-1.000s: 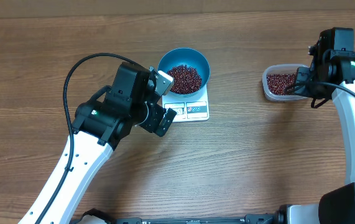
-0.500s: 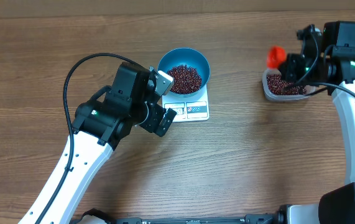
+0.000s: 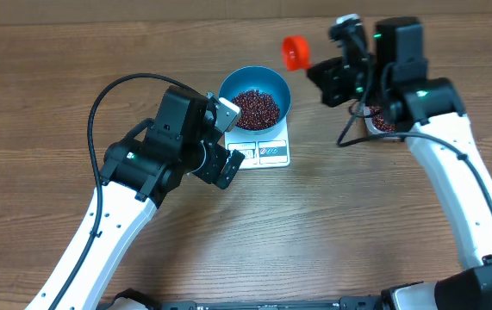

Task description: Scoop item into bowl and weigh 150g on scale

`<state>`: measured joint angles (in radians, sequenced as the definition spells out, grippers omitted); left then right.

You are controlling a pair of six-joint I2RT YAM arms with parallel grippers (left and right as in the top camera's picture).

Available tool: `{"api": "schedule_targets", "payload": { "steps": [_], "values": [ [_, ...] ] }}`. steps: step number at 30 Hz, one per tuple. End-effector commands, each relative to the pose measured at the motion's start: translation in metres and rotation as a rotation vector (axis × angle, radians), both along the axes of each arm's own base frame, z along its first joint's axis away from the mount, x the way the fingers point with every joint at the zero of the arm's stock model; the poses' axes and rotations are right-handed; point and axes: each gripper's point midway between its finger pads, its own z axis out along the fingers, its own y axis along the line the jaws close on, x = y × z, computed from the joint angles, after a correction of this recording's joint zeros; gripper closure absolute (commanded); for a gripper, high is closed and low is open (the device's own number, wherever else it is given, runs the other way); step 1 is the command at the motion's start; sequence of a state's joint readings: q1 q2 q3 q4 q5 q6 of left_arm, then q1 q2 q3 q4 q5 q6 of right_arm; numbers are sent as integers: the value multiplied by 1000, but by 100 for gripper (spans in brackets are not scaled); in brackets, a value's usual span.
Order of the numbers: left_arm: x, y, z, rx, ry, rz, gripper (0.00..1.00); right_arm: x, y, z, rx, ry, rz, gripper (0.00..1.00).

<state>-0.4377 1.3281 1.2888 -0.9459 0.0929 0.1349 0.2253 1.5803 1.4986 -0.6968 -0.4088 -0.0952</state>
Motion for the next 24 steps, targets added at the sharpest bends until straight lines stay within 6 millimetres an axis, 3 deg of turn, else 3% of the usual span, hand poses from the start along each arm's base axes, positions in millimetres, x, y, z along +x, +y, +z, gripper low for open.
{"api": "schedule_targets", "payload": {
  "steps": [1, 6, 14, 21, 24],
  "values": [
    [-1, 2, 1, 12, -13, -12, 0, 3, 9, -1, -107, -77, 22, 96],
    [-1, 2, 1, 12, -13, -12, 1, 6, 28, -18, -206, -100, 47, 96],
    [-1, 2, 1, 12, -13, -12, 0, 0, 53, -65, -273, -19, 147, 97],
    [-1, 1, 1, 12, -13, -12, 0, 5, 55, -104, -318, 54, 157, 96],
    [-1, 2, 1, 12, -13, -12, 0, 11, 53, -109, -338, 45, 144, 96]
  ]
}}
